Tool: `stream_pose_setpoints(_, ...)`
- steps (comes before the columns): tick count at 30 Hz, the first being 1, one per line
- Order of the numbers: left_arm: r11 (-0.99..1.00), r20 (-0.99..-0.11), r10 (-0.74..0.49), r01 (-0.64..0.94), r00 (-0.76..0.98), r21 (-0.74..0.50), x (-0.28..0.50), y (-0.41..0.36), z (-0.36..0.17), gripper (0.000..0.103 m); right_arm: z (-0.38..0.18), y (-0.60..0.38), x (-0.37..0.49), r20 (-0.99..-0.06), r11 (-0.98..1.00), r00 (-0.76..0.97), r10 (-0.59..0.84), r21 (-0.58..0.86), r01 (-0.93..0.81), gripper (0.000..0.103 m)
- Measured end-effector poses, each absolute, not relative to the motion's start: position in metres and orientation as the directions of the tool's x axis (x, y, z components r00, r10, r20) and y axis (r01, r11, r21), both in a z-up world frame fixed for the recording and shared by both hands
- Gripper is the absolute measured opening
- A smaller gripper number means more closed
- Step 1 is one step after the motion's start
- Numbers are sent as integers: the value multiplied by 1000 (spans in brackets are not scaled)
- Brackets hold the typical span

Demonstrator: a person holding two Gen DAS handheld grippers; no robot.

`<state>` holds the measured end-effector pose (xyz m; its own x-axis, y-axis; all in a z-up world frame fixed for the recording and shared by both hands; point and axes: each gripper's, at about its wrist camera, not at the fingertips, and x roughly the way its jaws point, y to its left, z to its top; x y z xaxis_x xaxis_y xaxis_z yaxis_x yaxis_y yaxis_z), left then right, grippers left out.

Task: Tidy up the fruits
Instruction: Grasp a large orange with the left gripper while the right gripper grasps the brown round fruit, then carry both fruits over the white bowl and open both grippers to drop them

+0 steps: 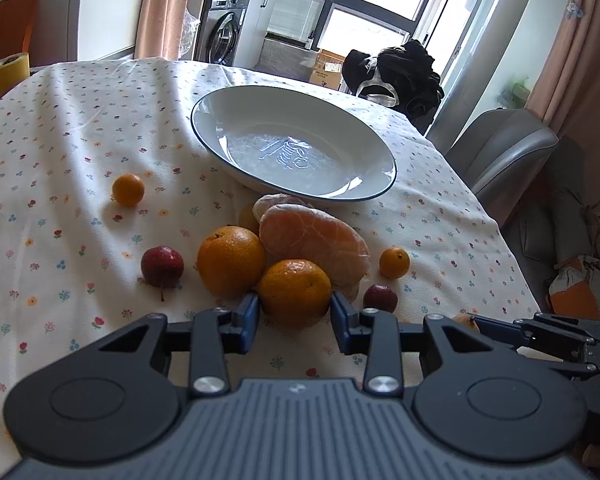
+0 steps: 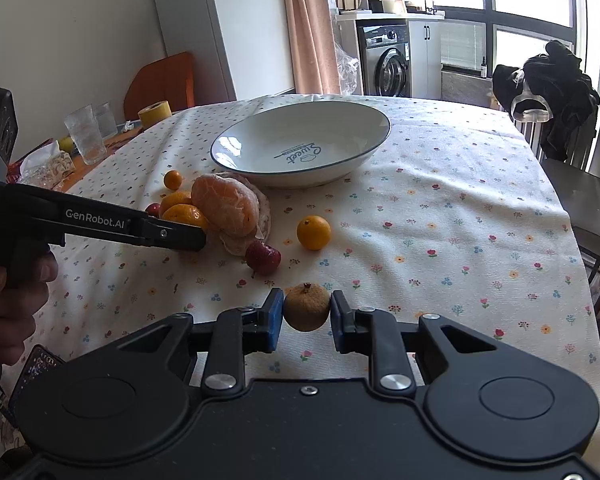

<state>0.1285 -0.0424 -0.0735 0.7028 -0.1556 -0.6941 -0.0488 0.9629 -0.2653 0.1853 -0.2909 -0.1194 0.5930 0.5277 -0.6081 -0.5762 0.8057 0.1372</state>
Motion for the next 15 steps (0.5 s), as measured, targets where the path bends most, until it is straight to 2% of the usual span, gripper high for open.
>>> stream_pose_setpoints(15,970,-607,-159,8,779,-243,127,-38,-24,36,-75,-293,185,-483,816,684,547,127,-563,23)
